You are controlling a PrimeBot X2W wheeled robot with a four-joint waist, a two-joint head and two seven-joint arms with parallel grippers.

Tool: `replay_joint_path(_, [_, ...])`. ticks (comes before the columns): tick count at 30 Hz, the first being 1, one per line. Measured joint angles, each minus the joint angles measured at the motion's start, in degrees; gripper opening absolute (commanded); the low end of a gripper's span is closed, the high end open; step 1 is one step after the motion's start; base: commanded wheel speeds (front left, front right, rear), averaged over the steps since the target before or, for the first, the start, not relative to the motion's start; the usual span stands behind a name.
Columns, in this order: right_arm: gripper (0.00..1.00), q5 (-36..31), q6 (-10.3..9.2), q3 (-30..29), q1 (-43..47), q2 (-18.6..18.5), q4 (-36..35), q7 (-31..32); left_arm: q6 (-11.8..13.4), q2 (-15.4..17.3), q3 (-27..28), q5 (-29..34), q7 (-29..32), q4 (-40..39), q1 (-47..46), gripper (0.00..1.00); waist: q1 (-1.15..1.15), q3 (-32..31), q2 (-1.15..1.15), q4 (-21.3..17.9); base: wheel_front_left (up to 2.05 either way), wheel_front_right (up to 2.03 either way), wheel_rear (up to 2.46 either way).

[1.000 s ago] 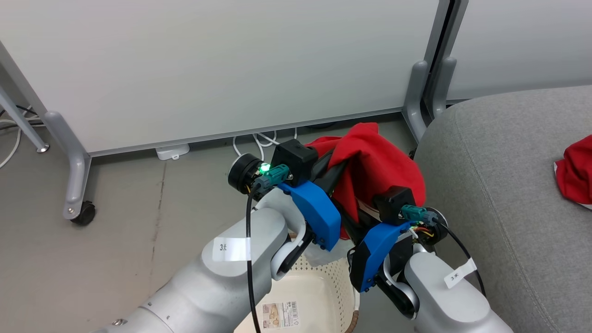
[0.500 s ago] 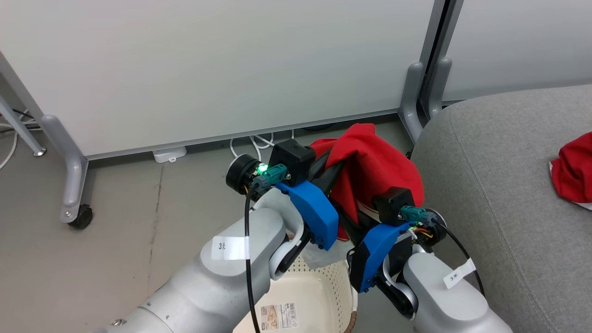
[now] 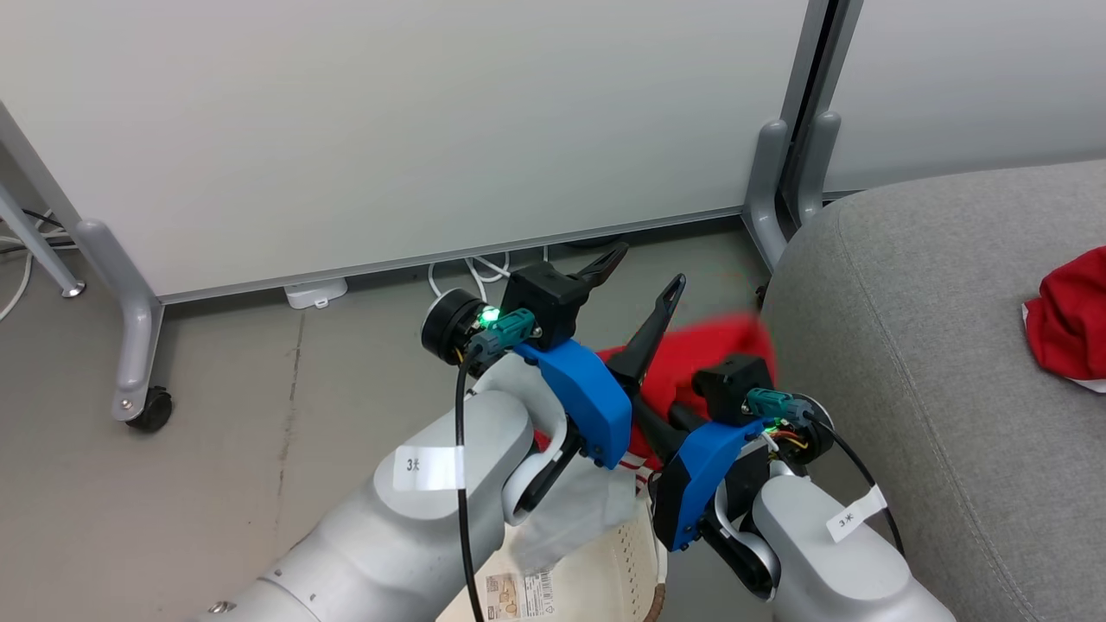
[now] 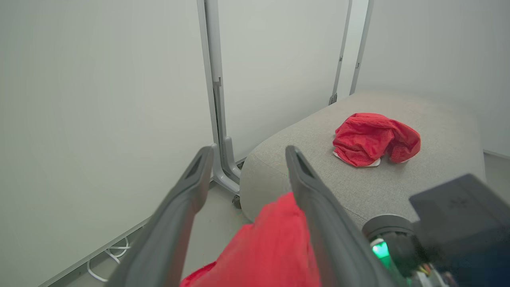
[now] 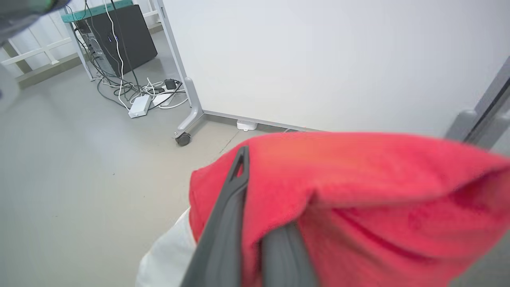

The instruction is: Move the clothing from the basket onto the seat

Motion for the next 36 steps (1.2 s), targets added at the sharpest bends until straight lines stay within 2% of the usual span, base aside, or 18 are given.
replay_joint_path(7, [0.0,0.14,0.01,-0.02,0.0,0.0,0.1,-0.44,0.33,1.38,4.55,4.01,-0.01,-2.92,4.22,1.0,0.0,0.06,0.0,0.02,0.0,0.0,0.0])
replay_joint_path(18, [0.0,-0.82,0.01,-2.32,0.03,0.0,0.38,-1.07,0.12,6.92,17.17,15.62,-0.07,-16.41,19.09,1.0,0.0,0.98,0.0,1.02,0.0,0.0,0.0])
replay_joint_path(21, [0.0,-0.98,0.01,-2.93,0.06,0.0,0.29,-1.1,-0.87,7.6,20.8,18.9,-0.07,-19.58,24.0,1.0,0.0,1.15,0.0,1.29,0.0,0.0,0.0])
replay_joint_path(28, [0.0,-1.52,0.01,-3.94,0.3,0.01,-0.13,-1.08,-3.14,8.46,28.37,25.06,-0.08,-24.23,32.56,1.0,0.0,1.28,0.0,1.61,0.0,0.0,0.0])
replay_joint_path(36, [0.0,-2.54,0.01,-5.36,1.0,0.0,-0.43,-0.97,-4.34,7.73,34.19,28.75,-0.07,-25.52,38.38,1.0,0.0,1.68,0.0,1.82,0.0,0.0,0.0])
